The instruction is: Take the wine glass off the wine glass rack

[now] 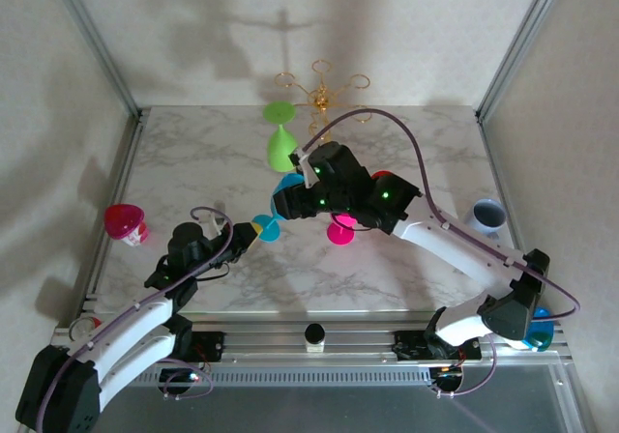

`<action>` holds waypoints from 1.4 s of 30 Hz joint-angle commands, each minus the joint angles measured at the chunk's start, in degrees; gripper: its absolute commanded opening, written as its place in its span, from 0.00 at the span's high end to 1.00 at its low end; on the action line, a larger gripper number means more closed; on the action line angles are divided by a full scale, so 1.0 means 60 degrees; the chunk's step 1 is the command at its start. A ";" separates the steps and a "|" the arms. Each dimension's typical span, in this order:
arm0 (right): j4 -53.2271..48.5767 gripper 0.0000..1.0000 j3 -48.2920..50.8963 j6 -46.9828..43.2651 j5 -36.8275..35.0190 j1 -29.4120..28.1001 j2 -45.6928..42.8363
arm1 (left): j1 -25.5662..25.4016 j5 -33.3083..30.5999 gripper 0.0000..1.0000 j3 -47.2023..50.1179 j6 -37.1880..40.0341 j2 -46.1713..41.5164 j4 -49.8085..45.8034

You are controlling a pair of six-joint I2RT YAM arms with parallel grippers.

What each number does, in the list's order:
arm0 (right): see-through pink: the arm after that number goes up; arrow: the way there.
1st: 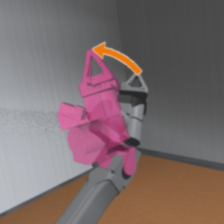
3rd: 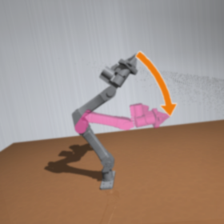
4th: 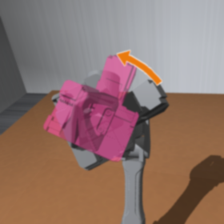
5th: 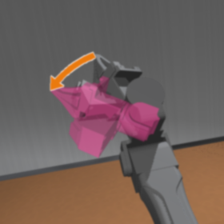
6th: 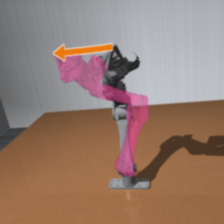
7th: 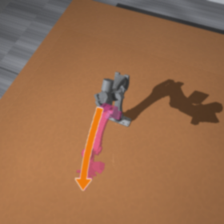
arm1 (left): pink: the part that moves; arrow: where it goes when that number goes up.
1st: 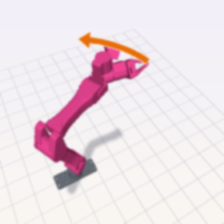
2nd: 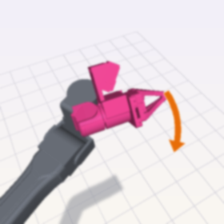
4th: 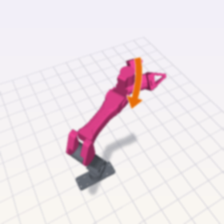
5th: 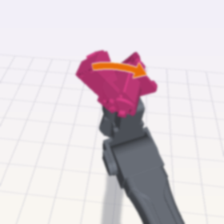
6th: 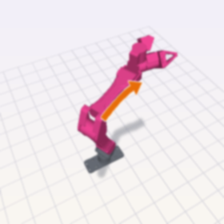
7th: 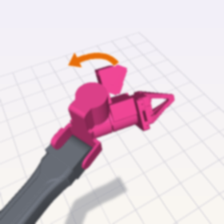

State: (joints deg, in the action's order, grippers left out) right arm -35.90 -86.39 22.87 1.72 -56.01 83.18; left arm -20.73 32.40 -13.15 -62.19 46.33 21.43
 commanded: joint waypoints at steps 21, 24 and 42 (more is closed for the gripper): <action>-0.0278 1.00 -0.0437 -0.0306 0.0612 0.0117 0.0454 | 0.0101 0.0018 1.00 -0.0034 -0.0079 0.0464 0.0694; -0.0288 1.00 -0.0430 -0.0269 0.0645 0.0109 0.0477 | 0.0108 -0.0060 1.00 -0.0125 -0.0053 0.0453 0.0542; -0.0167 1.00 -0.0221 -0.0101 0.0604 0.0121 0.0418 | 0.0145 -0.0490 0.80 -0.0284 0.0008 0.0107 -0.0166</action>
State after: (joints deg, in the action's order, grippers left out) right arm -37.15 -87.37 21.69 5.65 -55.64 85.30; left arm -20.49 30.33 -13.10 -62.39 47.72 21.30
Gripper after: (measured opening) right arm 0.049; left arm 0.193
